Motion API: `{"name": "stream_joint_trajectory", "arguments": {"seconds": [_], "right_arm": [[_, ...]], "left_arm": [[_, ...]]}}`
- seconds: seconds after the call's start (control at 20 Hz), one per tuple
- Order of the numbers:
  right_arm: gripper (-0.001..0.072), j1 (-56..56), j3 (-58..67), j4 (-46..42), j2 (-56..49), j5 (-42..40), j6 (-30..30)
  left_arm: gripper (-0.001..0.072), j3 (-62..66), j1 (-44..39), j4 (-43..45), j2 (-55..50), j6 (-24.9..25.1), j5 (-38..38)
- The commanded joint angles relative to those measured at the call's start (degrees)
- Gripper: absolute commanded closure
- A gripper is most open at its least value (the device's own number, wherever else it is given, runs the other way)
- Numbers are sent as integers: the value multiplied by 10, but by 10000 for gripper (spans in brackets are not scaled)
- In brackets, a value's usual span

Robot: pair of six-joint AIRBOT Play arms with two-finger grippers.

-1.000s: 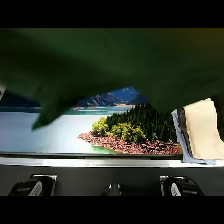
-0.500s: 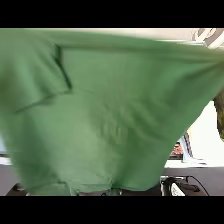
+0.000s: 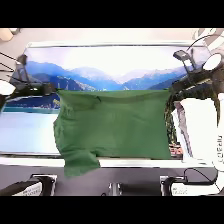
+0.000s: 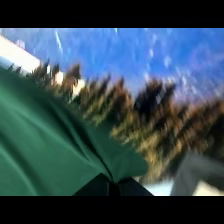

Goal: Fold the shirts.

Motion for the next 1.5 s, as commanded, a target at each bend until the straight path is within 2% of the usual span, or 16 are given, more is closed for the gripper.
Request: {"name": "stream_joint_trajectory", "arguments": {"seconds": [0.0, 0.2, 0.3, 0.4, 0.45, 0.6, 0.75, 0.85, 1.1, 1.15, 1.2, 1.25, 1.3, 1.45], "right_arm": [[690, 4, -5, 10, -53, -121, 22], [691, 2, -4, 3, -53, -284, 40], [691, 2, -4, -5, -57, -301, 62], [690, 2, -4, -5, -69, -252, 62], [690, 2, -4, -4, -78, -202, 61], [690, 1, -4, -10, -82, -80, 36], [689, 1, -4, -58, -71, 56, -1], [689, 2, -17, -47, -71, 80, 12], [689, 14, -106, -22, -71, 70, 18], [651, 14, -107, -21, -71, 68, 19], [488, 13, -103, -22, -67, 61, 19], [309, 13, -92, -27, -61, 73, 17], [288, 13, -79, -41, -54, 90, 17], [280, -5, -70, -89, -18, 156, 19]], "left_arm": [[679, 29, -7, -13, -96, 14, 53], [680, 146, -7, -13, -168, 13, 86], [679, 201, -7, -13, -198, 11, 83], [679, 211, -9, -13, -216, 10, 77], [679, 211, -9, -13, -225, 5, 48], [680, 211, -3, -8, -231, 5, -72], [679, 211, 14, 43, -213, 7, -209], [680, 199, 17, 59, -217, 7, -291], [678, 99, -1, 57, -220, 5, -287], [622, 94, -1, 56, -221, 2, -288], [435, 98, 0, 57, -219, -9, -288], [163, 109, 7, 57, -216, -25, -298], [93, 126, 17, 57, -212, -28, -315], [100, 140, 58, 59, -171, -28, -358]]}}
